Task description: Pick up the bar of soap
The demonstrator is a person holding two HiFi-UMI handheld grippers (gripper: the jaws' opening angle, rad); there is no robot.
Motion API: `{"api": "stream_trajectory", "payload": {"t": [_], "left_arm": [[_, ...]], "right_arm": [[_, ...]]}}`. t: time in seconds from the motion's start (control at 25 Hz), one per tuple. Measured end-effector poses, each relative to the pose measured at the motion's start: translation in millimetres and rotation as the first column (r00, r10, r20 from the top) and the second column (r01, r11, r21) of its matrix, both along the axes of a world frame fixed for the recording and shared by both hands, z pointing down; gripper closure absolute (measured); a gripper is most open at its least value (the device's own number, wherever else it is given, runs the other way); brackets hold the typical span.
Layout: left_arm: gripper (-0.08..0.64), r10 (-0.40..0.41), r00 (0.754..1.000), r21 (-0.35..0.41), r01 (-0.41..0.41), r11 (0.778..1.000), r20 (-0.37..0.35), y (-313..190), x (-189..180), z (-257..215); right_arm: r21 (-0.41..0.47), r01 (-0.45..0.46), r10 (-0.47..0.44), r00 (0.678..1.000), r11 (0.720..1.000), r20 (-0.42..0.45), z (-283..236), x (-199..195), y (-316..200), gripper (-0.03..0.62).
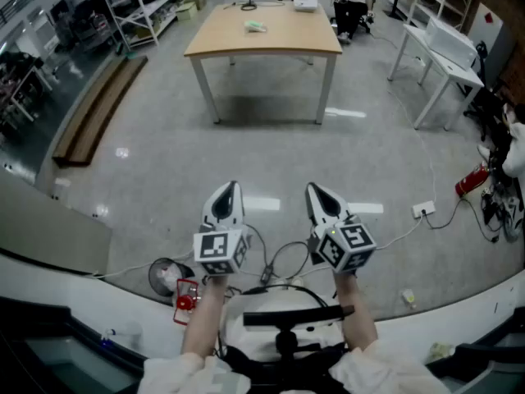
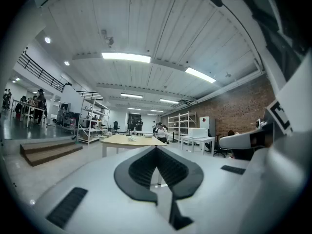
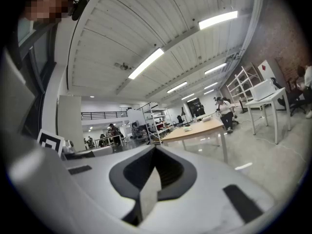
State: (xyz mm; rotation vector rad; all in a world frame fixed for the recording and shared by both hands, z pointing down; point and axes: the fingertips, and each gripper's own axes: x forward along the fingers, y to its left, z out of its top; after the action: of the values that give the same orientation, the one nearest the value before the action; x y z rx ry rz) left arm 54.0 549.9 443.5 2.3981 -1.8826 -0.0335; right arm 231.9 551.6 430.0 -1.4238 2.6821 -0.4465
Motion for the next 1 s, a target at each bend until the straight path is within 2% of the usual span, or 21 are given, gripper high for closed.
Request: {"api": "stream_trajectory", "payload": {"t": [0.16,0.36,0.52,0.68,0.84,1.0], "left_arm": [[0.56,-0.014,0.999,-0.013,0.014,1.0,0.041,-2.2,10.4,-5.4],[0.56,-0.006,0.999,-0.002,0.007,1.0,0.034,-5.5,24.5,-4.2],[0.56,-0.002,1.0,0.001,0.002,1.0,0.025,-5.1,28.1,4.9],[0.56,-0.028,0.999,-0.031,0.029,0.999,0.042,-9.6,25.9,18.1],[0.56,-0.055,0.998,-0.028,0.056,0.998,0.009,-33.4,18.6,24.4],[0.56,-0.071,0.997,-0.027,0.07,0.997,-0.022,-81.2,16.8,29.2]], "right_arm": [[0.007,-0.016,0.016,1.0,1.0,-0.015,5.1,10.3,-4.6,0.586],[0.022,-0.018,0.018,1.0,1.0,-0.017,3.1,25.8,-5.8,0.586],[0.054,0.008,-0.005,0.998,0.998,-0.057,11.1,31.8,-10.1,0.586],[0.013,0.016,-0.015,0.997,1.0,-0.076,33.1,38.0,-19.6,0.586],[-0.02,0.025,-0.027,0.997,0.999,-0.079,38.7,41.8,-40.5,0.586],[-0.039,0.043,-0.047,0.994,0.998,-0.094,47.5,46.6,-81.9,0.586]]}}
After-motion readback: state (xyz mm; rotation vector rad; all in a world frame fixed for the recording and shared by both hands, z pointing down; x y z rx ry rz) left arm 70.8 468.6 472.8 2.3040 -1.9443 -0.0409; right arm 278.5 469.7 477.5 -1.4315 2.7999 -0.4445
